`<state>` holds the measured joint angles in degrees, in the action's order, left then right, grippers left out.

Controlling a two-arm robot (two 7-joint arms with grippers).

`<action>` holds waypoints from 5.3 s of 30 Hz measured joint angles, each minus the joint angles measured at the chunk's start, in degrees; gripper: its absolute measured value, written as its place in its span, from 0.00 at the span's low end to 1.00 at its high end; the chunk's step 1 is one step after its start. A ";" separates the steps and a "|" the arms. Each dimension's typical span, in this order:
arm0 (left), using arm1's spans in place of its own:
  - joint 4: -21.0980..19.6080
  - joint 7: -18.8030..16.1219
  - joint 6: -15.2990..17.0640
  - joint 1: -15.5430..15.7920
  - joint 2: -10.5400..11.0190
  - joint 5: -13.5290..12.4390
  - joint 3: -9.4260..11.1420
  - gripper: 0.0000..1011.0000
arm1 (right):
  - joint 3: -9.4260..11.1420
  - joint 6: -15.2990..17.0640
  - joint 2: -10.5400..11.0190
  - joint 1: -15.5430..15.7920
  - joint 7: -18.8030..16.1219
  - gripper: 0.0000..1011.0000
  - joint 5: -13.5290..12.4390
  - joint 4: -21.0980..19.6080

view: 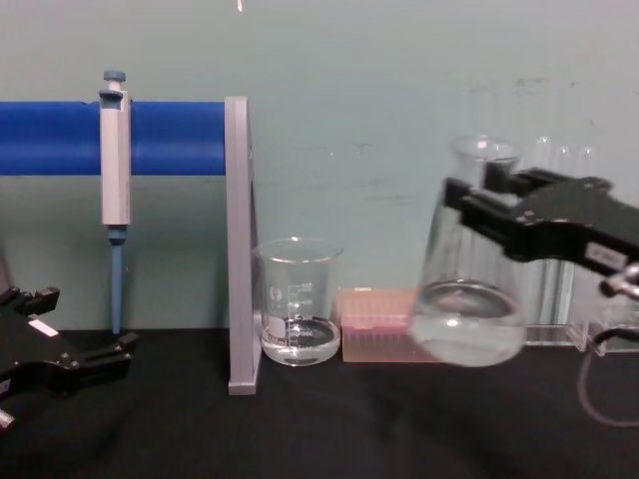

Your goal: Grasp the erlenmeyer flask with one hand, shake it three times, then place it back.

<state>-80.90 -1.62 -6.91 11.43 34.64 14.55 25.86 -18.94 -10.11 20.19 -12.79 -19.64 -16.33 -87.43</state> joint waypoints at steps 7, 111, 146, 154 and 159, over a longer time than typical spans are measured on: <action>0.00 0.00 0.00 0.00 0.00 0.00 0.00 0.99 | 3.98 0.56 -0.03 1.57 4.22 0.45 1.70 -0.15; 0.00 0.00 0.00 0.00 0.00 0.00 0.00 0.99 | 3.53 0.19 -1.13 -0.68 0.87 0.45 -1.47 1.90; 0.00 0.00 0.00 0.00 0.00 0.00 0.00 0.99 | 9.23 1.68 -2.93 0.78 0.82 0.45 1.88 1.65; 0.00 0.00 0.00 0.00 0.00 0.00 0.00 0.99 | 6.44 1.56 -3.04 -0.42 -2.84 0.45 0.29 1.79; 0.00 0.00 0.00 0.01 0.00 0.00 0.00 0.99 | 4.27 1.40 -2.94 -1.10 -5.19 0.45 -1.05 1.72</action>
<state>-80.90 -1.62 -6.91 11.43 34.65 14.55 25.86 -14.67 -8.71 17.25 -13.89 -24.83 -17.38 -85.71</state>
